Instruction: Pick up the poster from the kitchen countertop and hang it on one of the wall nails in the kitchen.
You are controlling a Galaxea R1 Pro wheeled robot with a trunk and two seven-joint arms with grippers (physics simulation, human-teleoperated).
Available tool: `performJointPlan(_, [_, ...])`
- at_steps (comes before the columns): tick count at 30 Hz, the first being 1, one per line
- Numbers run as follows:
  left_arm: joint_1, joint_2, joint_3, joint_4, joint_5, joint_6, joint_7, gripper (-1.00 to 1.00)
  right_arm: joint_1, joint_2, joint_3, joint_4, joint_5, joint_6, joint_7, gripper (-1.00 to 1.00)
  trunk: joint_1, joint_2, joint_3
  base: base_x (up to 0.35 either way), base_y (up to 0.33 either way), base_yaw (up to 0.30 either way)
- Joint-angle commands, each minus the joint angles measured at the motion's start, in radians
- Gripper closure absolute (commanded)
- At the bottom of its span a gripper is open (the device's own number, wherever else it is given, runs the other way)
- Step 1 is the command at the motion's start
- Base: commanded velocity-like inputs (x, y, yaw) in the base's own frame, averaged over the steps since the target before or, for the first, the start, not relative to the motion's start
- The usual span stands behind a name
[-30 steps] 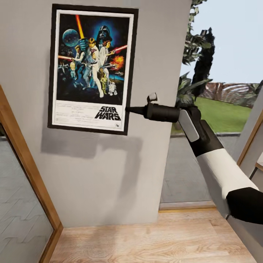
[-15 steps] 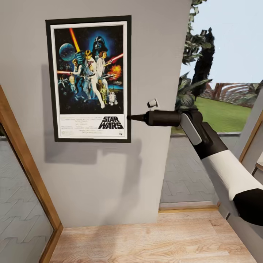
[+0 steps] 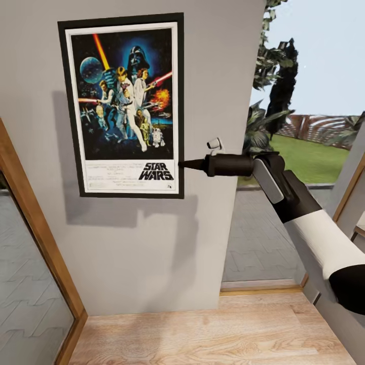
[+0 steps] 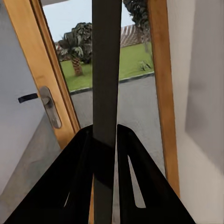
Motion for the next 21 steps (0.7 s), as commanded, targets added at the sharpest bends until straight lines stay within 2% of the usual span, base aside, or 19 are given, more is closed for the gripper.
performJointPlan(1, [-0.001,0.0,-0.008,0.0,0.006,-0.006,-0.001,-1.0,0.0,-0.001,0.002,0.0,-0.008,0.004,0.0,1.0,0.001,-0.002,-0.002,0.0,0.0,0.0])
performJointPlan(7, [-0.001,0.0,-0.008,0.0,0.006,-0.006,-0.001,-1.0,0.005,-0.002,0.002,-0.005,-0.008,-0.036,0.023,1.0,0.001,-0.002,-0.002,0.0,0.0,0.0])
performJointPlan(13, [-0.001,0.0,-0.008,0.0,0.005,-0.006,-0.001,-1.0,0.006,-0.012,0.002,-0.006,-0.008,-0.046,0.046,1.0,0.001,-0.002,-0.002,0.0,0.0,0.0])
performJointPlan(21, [-0.001,0.0,-0.008,0.0,0.006,-0.006,-0.001,-1.0,0.008,-0.015,0.002,-0.006,0.066,-0.049,0.075,1.0,0.001,-0.002,-0.002,0.0,0.0,0.0])
